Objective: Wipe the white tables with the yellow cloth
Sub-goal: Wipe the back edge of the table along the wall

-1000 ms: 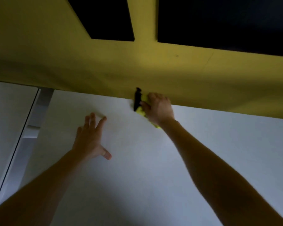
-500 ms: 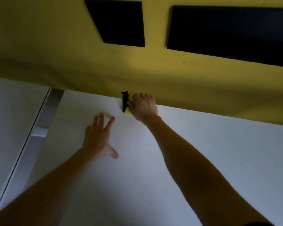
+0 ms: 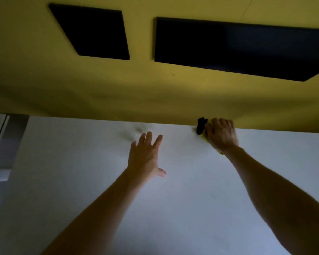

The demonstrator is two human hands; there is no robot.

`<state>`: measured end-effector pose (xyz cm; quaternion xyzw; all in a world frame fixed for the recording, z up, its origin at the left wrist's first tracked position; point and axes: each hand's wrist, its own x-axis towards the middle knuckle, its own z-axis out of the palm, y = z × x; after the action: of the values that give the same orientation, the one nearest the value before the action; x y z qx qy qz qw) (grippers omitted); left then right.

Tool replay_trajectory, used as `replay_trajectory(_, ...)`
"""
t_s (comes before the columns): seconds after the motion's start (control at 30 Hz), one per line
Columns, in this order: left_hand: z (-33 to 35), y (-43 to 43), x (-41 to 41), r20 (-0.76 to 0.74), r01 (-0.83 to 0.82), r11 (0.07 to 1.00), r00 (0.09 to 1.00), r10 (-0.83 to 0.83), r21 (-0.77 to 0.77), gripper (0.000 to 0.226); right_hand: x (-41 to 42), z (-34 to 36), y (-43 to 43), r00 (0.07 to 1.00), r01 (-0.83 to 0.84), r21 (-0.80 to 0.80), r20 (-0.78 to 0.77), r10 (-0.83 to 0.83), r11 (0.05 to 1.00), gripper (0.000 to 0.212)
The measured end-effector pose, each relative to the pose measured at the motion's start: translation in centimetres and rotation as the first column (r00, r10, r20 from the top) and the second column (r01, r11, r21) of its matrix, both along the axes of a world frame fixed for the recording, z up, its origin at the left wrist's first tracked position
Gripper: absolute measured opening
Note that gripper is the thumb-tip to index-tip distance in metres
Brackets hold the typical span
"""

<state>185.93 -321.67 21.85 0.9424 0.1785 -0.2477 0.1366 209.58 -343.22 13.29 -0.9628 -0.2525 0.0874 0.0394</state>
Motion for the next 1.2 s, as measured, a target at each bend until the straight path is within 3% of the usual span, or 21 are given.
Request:
replay_trajectory(0.13, -1.3, -1.2, -0.4, -0.027, 0.026, 0.995, 0.999, -0.024, 0.099, 0.148, -4.5, 0.9, 10.3, 0.960, -0.246, 0.041, -0.127, 0.249, 0.968, 0.047)
replay_trajectory(0.27, -1.2, -1.7, 0.0, -0.083, -0.008, 0.994, 0.996, 0.017, 0.109, 0.151, -6.9, 1.0, 14.5, 0.932, -0.327, 0.148, -0.116, 0.345, 0.933, 0.045)
replay_trajectory(0.43, -0.6, -3.8, 1.7, -0.169, -0.073, 0.988, 0.981, 0.096, 0.136, 0.149, -0.7, -0.4, 2.6, 0.951, -0.281, 0.279, -0.047, 0.306, 0.918, 0.047)
replay_trajectory(0.5, -0.1, -5.9, 3.4, -0.177, -0.133, 0.984, 0.972, 0.153, 0.120, 0.151, 3.8, -0.8, -5.5, 0.978, -0.200, 0.239, -0.003, 0.207, 0.950, 0.047)
replay_trajectory(0.63, 0.2, -11.0, 7.4, -0.113, -0.106, 0.993, 0.987, 0.112, 0.053, 0.148, 9.8, -1.3, -17.0, 0.991, -0.049, 0.121, 0.130, 0.033, 0.991, 0.043)
replay_trajectory(0.7, 0.0, -12.9, 8.5, -0.114, -0.124, 0.991, 0.985, 0.129, 0.049, 0.150, 9.3, -2.2, -15.5, 0.991, -0.020, 0.124, 0.137, 0.003, 0.992, 0.043)
replay_trajectory(0.8, -0.6, -14.6, 8.8, -0.124, -0.143, 0.984, 0.980, 0.156, 0.109, 0.155, 5.7, -2.9, -7.8, 0.980, -0.193, 0.169, 0.077, 0.182, 0.967, 0.043)
replay_trajectory(0.93, -1.3, -15.0, 8.8, -0.142, -0.164, 0.976, 0.973, 0.184, 0.144, 0.155, 1.3, -0.9, -0.4, 0.951, -0.285, 0.249, -0.050, 0.306, 0.926, 0.040)
replay_trajectory(1.03, -1.5, -14.9, 9.3, -0.165, -0.168, 0.976, 0.968, 0.190, 0.138, 0.155, 3.3, -1.0, -3.8, 0.920, -0.354, 0.340, -0.037, 0.389, 0.871, 0.039)
replay_trajectory(1.2, -1.9, -15.0, 8.9, -0.156, -0.170, 0.978, 0.970, 0.189, 0.123, 0.154, 12.5, -2.1, -19.6, 0.980, -0.199, 0.249, 0.026, 0.199, 0.948, 0.046)
